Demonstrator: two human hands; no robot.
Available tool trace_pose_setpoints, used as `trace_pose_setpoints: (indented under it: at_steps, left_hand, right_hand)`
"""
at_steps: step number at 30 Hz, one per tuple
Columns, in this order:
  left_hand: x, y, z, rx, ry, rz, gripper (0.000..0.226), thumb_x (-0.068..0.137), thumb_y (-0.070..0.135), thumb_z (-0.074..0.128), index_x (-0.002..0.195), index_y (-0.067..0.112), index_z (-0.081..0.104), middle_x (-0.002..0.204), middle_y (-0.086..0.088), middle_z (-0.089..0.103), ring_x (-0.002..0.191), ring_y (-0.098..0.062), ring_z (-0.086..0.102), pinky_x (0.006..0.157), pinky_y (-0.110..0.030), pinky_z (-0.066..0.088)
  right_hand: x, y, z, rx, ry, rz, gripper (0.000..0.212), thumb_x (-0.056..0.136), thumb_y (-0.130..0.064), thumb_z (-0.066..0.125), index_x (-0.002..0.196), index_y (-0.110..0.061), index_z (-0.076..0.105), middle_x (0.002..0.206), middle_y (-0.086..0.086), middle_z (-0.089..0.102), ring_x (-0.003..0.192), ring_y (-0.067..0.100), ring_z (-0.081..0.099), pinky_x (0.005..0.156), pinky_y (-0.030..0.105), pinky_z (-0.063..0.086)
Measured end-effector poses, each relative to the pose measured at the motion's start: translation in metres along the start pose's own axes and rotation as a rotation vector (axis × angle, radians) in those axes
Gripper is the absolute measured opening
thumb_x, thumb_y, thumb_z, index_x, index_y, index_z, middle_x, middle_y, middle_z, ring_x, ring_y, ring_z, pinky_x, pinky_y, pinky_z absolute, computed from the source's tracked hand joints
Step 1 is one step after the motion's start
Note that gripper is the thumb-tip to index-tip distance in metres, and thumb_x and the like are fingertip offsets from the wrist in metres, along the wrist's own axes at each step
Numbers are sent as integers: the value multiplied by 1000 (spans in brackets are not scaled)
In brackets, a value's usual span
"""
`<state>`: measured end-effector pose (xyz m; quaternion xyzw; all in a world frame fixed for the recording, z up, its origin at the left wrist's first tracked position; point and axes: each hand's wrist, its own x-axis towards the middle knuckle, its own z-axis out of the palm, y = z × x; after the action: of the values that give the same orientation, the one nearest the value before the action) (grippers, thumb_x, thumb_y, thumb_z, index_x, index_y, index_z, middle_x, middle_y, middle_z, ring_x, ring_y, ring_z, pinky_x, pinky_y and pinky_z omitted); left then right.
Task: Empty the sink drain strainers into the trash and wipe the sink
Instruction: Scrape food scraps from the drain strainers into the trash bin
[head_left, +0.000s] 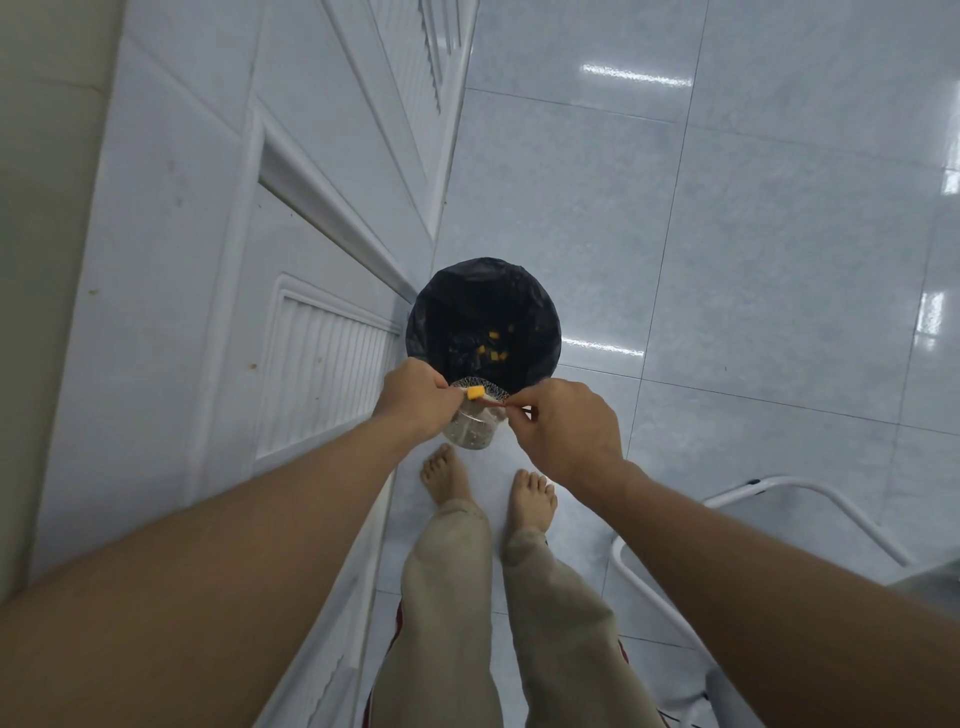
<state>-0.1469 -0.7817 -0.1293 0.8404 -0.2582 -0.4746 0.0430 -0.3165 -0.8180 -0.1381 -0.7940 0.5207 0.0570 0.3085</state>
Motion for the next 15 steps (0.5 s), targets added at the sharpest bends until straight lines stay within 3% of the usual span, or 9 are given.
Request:
trace_pose_setpoints:
  at_steps: [5,9,15]
  left_hand:
    - [2,0,0,16,3,10,18,91,21,68,82,7,77,73,-4,68,66,-18,62,56,-25,49]
    - [1,-1,1,22,2,18,20,92,21,66,83,8,78,75,-4,69,66,-17,62,56,-24,45]
    - [-7,4,-5,-2,31,59,18,94,17,59,93,11,77,89,-7,72,81,-23,67,68,-30,54]
  right_hand:
    - [4,0,-2,51,45,61,18,92,-33,61,91,-32,79,70,-15,70,50,7,52,49,17,46]
    - [8,0,-7,64,49,118,21,94,-32,56,94,-29,76,74,-12,70,58,10,58,53,22,51]
    - [5,0,-15,110,-69,179,20,104,-35,36,104,-21,51,78,-2,63,65,17,58,60,39,53]
